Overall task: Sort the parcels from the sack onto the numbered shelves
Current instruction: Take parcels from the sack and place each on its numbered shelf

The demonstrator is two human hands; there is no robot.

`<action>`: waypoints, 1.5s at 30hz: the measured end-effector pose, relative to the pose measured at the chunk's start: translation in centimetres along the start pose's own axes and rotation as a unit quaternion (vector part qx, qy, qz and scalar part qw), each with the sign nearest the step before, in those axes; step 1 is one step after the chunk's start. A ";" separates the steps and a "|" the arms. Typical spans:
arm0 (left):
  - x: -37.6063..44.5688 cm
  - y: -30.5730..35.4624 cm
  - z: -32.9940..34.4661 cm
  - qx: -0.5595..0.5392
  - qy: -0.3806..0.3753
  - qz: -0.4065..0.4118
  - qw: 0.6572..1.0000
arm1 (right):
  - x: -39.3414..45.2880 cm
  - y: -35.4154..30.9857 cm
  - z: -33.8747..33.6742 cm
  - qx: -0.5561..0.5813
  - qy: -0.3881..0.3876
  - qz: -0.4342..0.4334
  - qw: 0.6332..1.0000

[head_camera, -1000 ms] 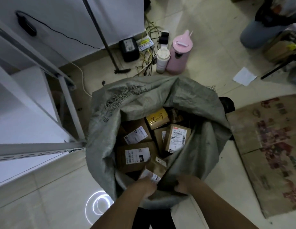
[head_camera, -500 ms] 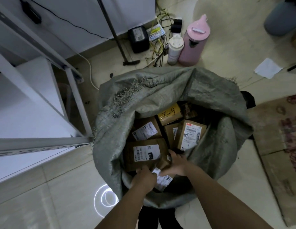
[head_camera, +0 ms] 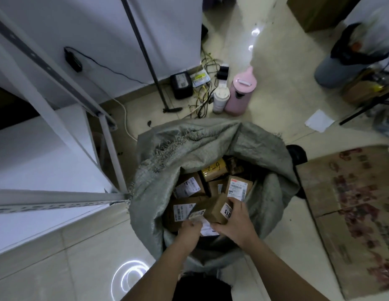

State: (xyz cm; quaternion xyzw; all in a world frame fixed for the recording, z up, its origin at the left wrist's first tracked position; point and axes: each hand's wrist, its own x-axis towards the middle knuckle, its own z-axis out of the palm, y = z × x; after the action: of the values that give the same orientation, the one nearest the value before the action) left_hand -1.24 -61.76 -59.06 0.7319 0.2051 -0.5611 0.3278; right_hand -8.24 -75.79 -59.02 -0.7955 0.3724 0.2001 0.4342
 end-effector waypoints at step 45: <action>-33.2 7.2 -11.2 0.145 0.241 0.369 0.886 | -20.4 -24.4 -16.1 0.474 -0.073 0.071 0.875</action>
State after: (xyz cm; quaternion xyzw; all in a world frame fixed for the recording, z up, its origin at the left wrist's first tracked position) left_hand 1.74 -56.57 -23.75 0.9068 -0.0907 -0.2296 0.3418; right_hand -2.75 -72.33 -24.01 -0.4492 0.4449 0.0878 0.7698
